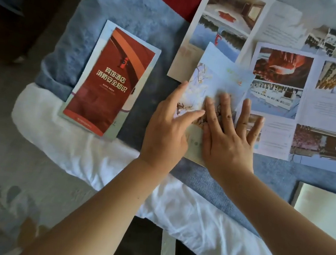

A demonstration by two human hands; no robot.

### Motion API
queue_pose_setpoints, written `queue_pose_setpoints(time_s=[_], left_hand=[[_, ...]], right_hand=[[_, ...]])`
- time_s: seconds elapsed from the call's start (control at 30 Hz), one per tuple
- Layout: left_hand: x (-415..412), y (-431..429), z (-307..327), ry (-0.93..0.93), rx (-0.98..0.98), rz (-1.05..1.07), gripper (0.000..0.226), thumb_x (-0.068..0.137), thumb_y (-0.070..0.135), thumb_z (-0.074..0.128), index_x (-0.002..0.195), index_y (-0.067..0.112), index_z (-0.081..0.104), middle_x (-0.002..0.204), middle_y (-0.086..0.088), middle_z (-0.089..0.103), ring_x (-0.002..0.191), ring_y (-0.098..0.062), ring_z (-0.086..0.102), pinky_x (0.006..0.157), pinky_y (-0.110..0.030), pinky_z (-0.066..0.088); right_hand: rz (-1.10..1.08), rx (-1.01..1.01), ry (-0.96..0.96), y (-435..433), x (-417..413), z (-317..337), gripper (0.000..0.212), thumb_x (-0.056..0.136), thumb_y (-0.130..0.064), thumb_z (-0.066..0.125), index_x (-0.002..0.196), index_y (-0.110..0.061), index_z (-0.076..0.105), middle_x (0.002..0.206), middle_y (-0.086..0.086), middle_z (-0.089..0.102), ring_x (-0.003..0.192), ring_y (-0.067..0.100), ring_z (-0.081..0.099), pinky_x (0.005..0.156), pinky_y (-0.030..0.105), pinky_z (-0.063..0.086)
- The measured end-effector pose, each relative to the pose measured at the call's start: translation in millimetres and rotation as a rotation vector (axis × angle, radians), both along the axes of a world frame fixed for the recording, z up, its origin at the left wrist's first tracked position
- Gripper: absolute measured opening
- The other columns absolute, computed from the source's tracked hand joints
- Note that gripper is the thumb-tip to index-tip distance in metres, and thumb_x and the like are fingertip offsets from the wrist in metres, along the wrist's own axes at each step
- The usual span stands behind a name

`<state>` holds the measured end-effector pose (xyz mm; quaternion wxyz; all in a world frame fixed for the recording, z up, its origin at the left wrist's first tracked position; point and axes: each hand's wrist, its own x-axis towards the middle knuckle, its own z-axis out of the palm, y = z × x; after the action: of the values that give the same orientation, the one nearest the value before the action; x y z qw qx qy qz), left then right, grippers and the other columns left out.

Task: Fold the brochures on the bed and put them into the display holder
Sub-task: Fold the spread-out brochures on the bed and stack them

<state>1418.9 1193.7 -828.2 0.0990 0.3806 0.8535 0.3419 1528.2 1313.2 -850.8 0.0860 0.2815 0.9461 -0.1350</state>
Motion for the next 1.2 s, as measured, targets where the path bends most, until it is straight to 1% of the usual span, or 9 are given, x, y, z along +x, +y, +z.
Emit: queue_pose_setpoints(time_s=[0.23, 0.53, 0.67, 0.8, 0.87, 0.93, 1.0, 1.1, 1.2], left_hand=[[-68, -56, 27, 0.137, -0.17, 0.088, 0.051, 0.079, -0.015, 0.057, 0.114, 0.015, 0.079, 0.153, -0.018, 0.048, 0.132, -0.036, 0.055, 0.106, -0.046, 0.048], [-130, -117, 25, 0.129, -0.345, 0.183, 0.043, 0.086, -0.001, 0.054, 0.118, 0.019, 0.074, 0.16, -0.011, 0.039, 0.138, -0.037, 0.044, 0.101, -0.047, 0.05], [-123, -125, 13, 0.113, -0.388, 0.206, 0.043, 0.085, -0.003, 0.058, 0.12, 0.02, 0.071, 0.163, -0.013, 0.034, 0.133, -0.038, 0.045, 0.103, -0.047, 0.044], [-113, -126, 7, 0.117, -0.432, 0.21, 0.057, 0.082, -0.007, 0.055, 0.13, 0.022, 0.065, 0.166, -0.013, 0.029, 0.145, -0.037, 0.037, 0.106, -0.049, 0.037], [-111, -127, 3, 0.158, -0.459, 0.2, 0.052, 0.092, 0.003, 0.055, 0.141, 0.02, 0.059, 0.167, -0.013, 0.027, 0.15, -0.035, 0.031, 0.111, -0.049, 0.034], [-104, -126, -1, 0.191, -0.488, 0.233, 0.047, 0.104, 0.027, 0.05, 0.15, 0.015, 0.05, 0.168, -0.016, 0.022, 0.154, -0.035, 0.026, 0.115, -0.05, 0.031], [-92, -123, -6, 0.186, -0.527, 0.229, 0.065, 0.106, 0.05, 0.039, 0.157, 0.009, 0.038, 0.17, -0.016, 0.016, 0.156, -0.035, 0.018, 0.12, -0.049, 0.025], [-79, -123, -21, 0.182, -0.565, 0.171, 0.083, 0.103, 0.063, 0.032, 0.162, 0.006, 0.02, 0.171, -0.014, 0.009, 0.159, -0.031, 0.005, 0.127, -0.049, 0.013], [-80, -125, -37, 0.19, -0.579, 0.185, 0.085, 0.101, 0.066, 0.029, 0.164, 0.011, 0.01, 0.172, -0.01, 0.004, 0.159, -0.029, -0.001, 0.128, -0.05, 0.01]], right_hand=[[0.136, -0.062, 0.043, -53, -76, 15, 0.057, 0.11, -0.053, 0.021, 0.165, -0.043, 0.007, 0.174, -0.001, 0.003, 0.159, 0.036, -0.007, 0.121, 0.055, -0.02], [0.278, -0.122, 0.063, -101, -150, 13, 0.058, 0.109, -0.049, 0.03, 0.165, -0.04, 0.016, 0.174, 0.001, 0.008, 0.16, 0.035, 0.001, 0.124, 0.051, -0.016], [0.303, -0.096, 0.052, -109, -147, 13, 0.06, 0.109, -0.044, 0.034, 0.165, -0.03, 0.021, 0.174, 0.005, 0.011, 0.16, 0.033, 0.004, 0.126, 0.05, -0.011], [0.291, -0.023, -0.03, -106, -147, 16, 0.067, 0.106, -0.04, 0.036, 0.165, -0.014, 0.018, 0.173, 0.011, 0.007, 0.16, 0.032, -0.002, 0.126, 0.049, -0.013], [0.248, -0.021, -0.023, -100, -155, 18, 0.065, 0.105, -0.034, 0.036, 0.164, -0.011, 0.019, 0.172, 0.018, 0.001, 0.16, 0.034, -0.005, 0.126, 0.047, -0.012], [0.225, -0.046, 0.018, -91, -167, 19, 0.064, 0.105, -0.03, 0.031, 0.164, -0.01, 0.018, 0.172, 0.02, 0.0, 0.16, 0.035, -0.004, 0.127, 0.044, -0.009], [0.255, -0.038, 0.043, -81, -175, 15, 0.062, 0.107, -0.031, 0.027, 0.165, -0.012, 0.017, 0.172, 0.018, 0.003, 0.16, 0.033, -0.001, 0.129, 0.044, -0.004], [0.286, -0.03, 0.036, -73, -178, 4, 0.059, 0.111, -0.04, 0.025, 0.166, -0.02, 0.016, 0.174, 0.01, 0.006, 0.161, 0.027, 0.002, 0.129, 0.041, -0.003], [0.283, -0.027, 0.071, -74, -178, -4, 0.058, 0.111, -0.043, 0.027, 0.166, -0.023, 0.021, 0.173, 0.009, 0.011, 0.16, 0.026, 0.007, 0.13, 0.04, 0.001]])
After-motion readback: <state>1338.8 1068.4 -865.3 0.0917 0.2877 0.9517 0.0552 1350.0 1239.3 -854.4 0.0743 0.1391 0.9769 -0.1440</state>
